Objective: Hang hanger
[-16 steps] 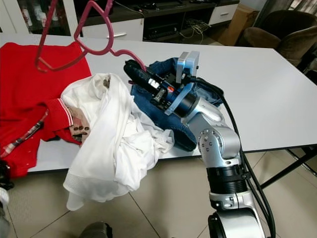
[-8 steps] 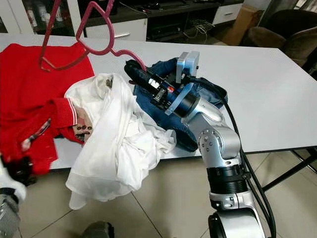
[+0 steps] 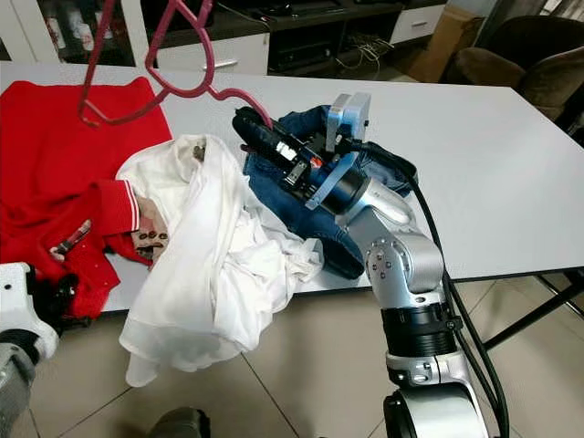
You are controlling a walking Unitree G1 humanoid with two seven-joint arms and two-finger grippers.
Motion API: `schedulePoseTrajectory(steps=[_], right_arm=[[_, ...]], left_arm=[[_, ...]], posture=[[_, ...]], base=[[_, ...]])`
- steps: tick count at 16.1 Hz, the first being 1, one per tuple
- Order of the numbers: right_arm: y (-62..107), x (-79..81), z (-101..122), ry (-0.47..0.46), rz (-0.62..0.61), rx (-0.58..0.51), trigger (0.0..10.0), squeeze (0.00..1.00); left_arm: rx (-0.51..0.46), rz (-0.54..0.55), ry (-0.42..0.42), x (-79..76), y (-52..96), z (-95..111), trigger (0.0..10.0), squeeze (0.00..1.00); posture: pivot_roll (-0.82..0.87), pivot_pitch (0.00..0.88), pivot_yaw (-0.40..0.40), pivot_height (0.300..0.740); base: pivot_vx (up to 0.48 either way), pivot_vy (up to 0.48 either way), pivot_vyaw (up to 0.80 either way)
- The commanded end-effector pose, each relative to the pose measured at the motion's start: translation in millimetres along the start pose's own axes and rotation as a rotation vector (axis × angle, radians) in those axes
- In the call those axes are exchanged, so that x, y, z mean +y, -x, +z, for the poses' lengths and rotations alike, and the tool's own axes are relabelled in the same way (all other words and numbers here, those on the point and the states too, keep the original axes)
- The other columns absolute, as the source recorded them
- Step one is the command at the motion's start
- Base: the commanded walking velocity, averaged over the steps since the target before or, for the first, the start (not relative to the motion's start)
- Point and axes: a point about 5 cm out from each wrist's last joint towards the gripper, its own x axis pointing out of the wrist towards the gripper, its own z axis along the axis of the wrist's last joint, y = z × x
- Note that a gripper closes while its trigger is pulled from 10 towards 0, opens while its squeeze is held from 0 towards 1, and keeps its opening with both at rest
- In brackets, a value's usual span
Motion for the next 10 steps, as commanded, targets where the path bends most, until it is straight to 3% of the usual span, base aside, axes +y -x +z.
schedulePoseTrajectory(steps=[1, 5, 6, 10], right_arm=[[2.3, -4.0, 6, 0.019, -0.018, -0.017, 10.0, 0.00], [0.6, -4.3, 5, 0.017, -0.017, -0.014, 10.0, 0.00], [-0.1, -4.3, 5, 0.016, -0.017, -0.014, 10.0, 0.00], [0.4, -3.4, 4, 0.024, -0.011, -0.007, 10.0, 0.00]], left_arm=[[-0.020, 0.008, -0.001, 5.1, -2.0, 4, 0.0, 0.00], [-0.086, 0.200, -0.083, 65.2, -13.1, 29, 0.0, 0.00], [-0.105, 0.218, -0.087, 73.9, -16.2, 34, 0.0, 0.00], [-0.175, 0.186, -0.099, 78.5, -26.4, 55, 0.0, 0.00]], posture=[[0.19, 0.029, -0.055, 0.740], [0.20, 0.036, -0.068, 0.740], [0.20, 0.036, -0.068, 0.740], [0.19, 0.036, -0.068, 0.740]], base=[[0.000, 0.000, 0.00], [0.000, 0.000, 0.00], [0.000, 0.000, 0.00], [0.000, 0.000, 0.00]])
